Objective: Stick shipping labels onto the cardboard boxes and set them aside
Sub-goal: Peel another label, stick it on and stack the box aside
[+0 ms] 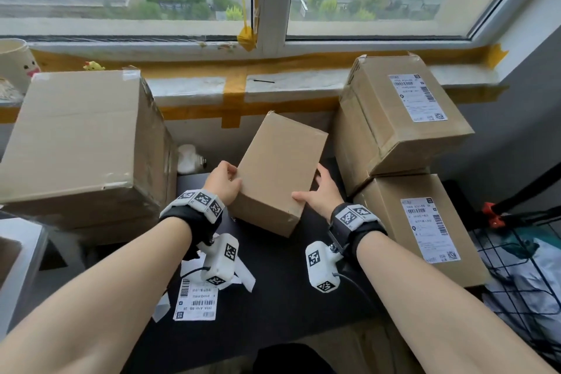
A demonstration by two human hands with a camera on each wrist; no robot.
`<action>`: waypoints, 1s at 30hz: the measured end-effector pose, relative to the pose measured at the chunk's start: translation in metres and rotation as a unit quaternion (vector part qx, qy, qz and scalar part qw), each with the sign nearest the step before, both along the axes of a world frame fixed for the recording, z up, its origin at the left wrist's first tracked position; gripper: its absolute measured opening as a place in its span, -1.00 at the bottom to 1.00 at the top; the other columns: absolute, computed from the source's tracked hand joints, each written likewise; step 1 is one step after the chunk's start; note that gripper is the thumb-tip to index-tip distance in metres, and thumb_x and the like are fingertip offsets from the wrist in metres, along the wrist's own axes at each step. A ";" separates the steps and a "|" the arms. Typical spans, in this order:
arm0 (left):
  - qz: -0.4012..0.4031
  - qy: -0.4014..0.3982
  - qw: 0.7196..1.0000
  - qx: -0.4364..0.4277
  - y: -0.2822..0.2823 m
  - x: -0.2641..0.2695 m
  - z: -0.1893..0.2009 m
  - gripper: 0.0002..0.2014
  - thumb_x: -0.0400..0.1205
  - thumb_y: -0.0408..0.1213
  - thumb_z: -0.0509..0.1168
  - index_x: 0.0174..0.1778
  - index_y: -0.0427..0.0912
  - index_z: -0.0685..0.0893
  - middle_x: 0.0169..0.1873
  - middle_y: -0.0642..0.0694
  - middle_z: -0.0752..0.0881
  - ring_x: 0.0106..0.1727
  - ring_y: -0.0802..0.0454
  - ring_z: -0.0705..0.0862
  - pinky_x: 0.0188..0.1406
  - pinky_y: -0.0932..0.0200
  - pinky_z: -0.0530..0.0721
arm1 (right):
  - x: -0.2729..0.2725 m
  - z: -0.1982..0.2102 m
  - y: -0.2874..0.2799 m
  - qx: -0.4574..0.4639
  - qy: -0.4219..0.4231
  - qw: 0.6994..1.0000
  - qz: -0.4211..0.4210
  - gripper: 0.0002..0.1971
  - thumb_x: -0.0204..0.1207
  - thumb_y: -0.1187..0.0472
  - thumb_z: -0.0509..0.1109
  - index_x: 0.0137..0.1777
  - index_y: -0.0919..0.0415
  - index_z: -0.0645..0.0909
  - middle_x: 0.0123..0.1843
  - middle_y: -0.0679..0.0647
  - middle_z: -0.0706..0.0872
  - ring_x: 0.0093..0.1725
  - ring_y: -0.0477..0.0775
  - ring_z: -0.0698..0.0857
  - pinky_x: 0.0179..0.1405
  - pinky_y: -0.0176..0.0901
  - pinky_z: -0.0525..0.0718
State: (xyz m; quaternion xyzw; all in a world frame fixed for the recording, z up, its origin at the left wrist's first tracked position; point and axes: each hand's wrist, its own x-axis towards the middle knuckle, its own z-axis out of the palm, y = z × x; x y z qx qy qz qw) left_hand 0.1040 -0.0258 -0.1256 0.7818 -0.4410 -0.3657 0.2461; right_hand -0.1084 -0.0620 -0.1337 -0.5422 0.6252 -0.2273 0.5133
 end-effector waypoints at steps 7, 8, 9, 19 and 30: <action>0.021 0.121 0.992 -0.001 0.030 -0.012 0.001 -0.50 0.51 -0.55 0.32 0.41 -0.27 0.54 0.18 -0.31 0.70 0.12 -0.15 0.70 0.10 0.00 0.70 | -0.012 0.007 0.005 -0.012 0.016 0.999 0.029 -0.03 0.23 0.40 0.63 0.60 0.24 0.18 0.52 0.15 0.47 0.45 0.03 0.47 0.27 -0.33 0.37; 0.020 0.138 0.990 0.006 0.034 -0.015 0.002 -0.45 0.50 -0.57 0.33 0.44 -0.27 0.50 0.14 -0.33 0.71 0.04 -0.16 0.71 0.05 0.02 0.71 | -0.015 0.008 0.006 -0.012 0.024 0.999 0.040 -0.03 0.23 0.42 0.63 0.60 0.25 0.19 0.50 0.16 0.48 0.42 0.02 0.49 0.26 -0.35 0.38; 0.017 0.153 0.988 0.015 0.039 -0.019 0.003 -0.42 0.49 -0.59 0.34 0.46 -0.28 0.47 0.10 -0.35 0.72 -0.03 -0.14 0.71 -0.03 0.05 0.73 | -0.017 0.009 0.007 -0.010 0.032 0.998 0.051 -0.03 0.23 0.44 0.62 0.60 0.26 0.19 0.50 0.16 0.49 0.41 0.01 0.49 0.24 -0.37 0.37; -0.002 0.116 0.993 0.033 0.070 -0.052 -0.001 -0.32 0.41 -0.53 0.47 0.47 -0.24 0.42 0.05 -0.29 0.74 0.06 -0.20 0.74 0.13 -0.07 0.71 | -0.042 0.012 0.012 0.018 0.091 0.991 0.098 0.00 0.25 0.54 0.54 0.65 0.25 0.09 0.54 0.19 0.43 0.46 0.14 0.48 0.31 -0.23 0.41; -0.162 -0.170 0.969 0.076 0.094 -0.044 0.012 -0.55 0.67 -0.19 0.17 0.51 -0.07 0.37 0.40 -0.14 0.53 0.34 -0.11 0.57 0.27 0.01 0.58 | -0.044 0.037 0.026 -0.093 0.313 0.919 0.220 -0.42 0.54 0.11 0.34 0.54 0.20 0.32 0.52 0.13 0.46 0.46 0.19 0.47 0.45 -0.01 0.44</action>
